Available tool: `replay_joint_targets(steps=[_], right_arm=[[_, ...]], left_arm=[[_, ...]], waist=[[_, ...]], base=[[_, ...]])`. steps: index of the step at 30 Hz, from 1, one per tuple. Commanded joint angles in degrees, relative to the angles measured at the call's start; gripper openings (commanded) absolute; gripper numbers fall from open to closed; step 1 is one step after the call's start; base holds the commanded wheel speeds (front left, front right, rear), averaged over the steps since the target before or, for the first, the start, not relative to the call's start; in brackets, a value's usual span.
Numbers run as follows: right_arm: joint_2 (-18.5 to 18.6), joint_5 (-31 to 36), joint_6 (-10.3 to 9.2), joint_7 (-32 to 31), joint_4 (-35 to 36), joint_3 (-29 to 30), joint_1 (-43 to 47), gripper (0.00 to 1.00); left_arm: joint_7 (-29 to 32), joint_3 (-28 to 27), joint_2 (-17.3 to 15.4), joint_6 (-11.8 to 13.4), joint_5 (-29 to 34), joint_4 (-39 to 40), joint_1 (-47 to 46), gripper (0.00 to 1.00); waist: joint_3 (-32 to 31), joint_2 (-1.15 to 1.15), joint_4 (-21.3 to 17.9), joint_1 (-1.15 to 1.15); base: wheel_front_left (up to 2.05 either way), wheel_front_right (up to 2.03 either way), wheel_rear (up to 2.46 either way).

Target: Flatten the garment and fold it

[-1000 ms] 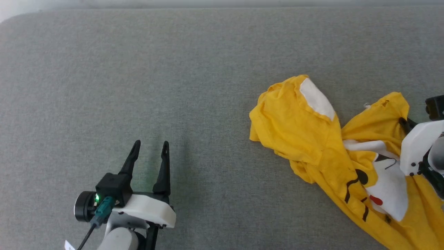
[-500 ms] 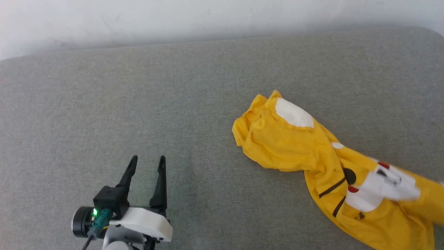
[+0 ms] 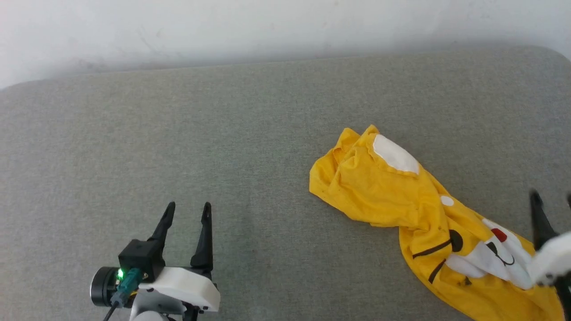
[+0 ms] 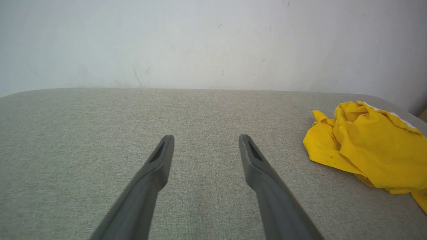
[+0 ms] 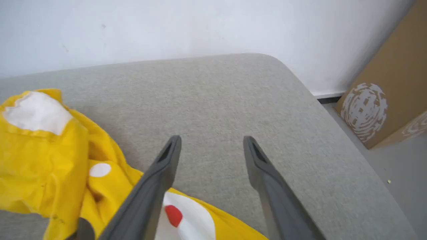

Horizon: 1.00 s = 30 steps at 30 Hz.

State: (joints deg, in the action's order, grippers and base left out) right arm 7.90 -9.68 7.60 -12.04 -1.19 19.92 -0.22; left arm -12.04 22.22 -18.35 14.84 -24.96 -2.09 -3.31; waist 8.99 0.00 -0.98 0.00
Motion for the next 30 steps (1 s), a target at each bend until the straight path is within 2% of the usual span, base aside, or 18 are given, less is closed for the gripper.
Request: replay_joint_targets(steps=[1,4,7,14,18,19,20,21,22,30], right_arm=[[0.64,-0.44,-0.11,-2.07,3.37,-3.04,-2.15,1.0],[2.0,-1.61,-0.11,-6.46,7.05,-8.56,-4.51,1.0],[4.64,-3.3,-0.11,-9.8,6.43,-13.87,-7.32,1.0],[9.16,-5.04,-0.11,-13.68,-3.7,-22.17,-14.51,1.0],[9.49,-6.73,-0.11,-14.42,-9.82,-25.06,-17.06,1.0],[9.42,-7.25,-0.11,-14.65,-11.06,-25.59,-17.5,0.81],[9.51,-7.65,-0.11,-14.91,-12.06,-26.25,-17.87,0.42],[9.58,-8.01,-0.11,-14.8,-12.78,-26.77,-18.24,0.37],[9.57,-8.36,-0.11,-14.45,-13.36,-26.95,-18.56,0.0],[10.36,-9.15,-0.11,-11.84,-14.13,-27.18,-19.91,0.0]], left_arm=[[0.05,0.07,-0.02,0.36,-0.4,0.35,0.67,1.0],[-0.1,0.26,0.35,0.37,-0.61,0.27,0.66,1.0],[-0.28,0.59,0.71,0.15,-0.75,0.0,0.4,1.0],[-0.77,1.32,1.58,-0.47,-0.73,-0.8,-1.17,1.0],[-1.04,1.4,1.97,-0.56,-0.73,-1.32,-2.08,1.0],[-1.12,1.42,2.03,-0.6,-0.74,-1.42,-2.22,1.0],[-1.19,1.46,2.09,-0.65,-0.73,-1.55,-2.34,1.0],[-1.25,1.47,2.15,-0.66,-0.75,-1.7,-2.42,1.0],[-1.32,1.47,2.21,-0.65,-0.77,-1.86,-2.46,1.0],[-1.71,1.14,2.34,-0.49,-1.22,-2.89,-1.85,1.0]], waist=[[-0.25,0.0,1.11,0.0],[0.05,0.0,2.6,0.0],[0.99,0.0,4.28,0.0],[3.97,0.0,8.16,0.0],[5.25,0.0,9.82,0.0],[5.49,0.0,10.08,0.0],[5.68,0.0,10.32,0.0],[5.73,0.0,10.43,0.0],[5.75,0.0,10.51,0.0],[3.41,0.0,9.52,0.0]], base=[[0.0,0.0,0.0],[0.0,0.0,0.0],[0.0,0.0,0.0],[0.0,0.0,0.0],[0.0,0.0,0.0],[0.0,0.0,0.0],[0.0,0.0,0.0],[0.0,0.0,0.0],[0.0,0.0,0.0],[0.0,0.0,0.0]])
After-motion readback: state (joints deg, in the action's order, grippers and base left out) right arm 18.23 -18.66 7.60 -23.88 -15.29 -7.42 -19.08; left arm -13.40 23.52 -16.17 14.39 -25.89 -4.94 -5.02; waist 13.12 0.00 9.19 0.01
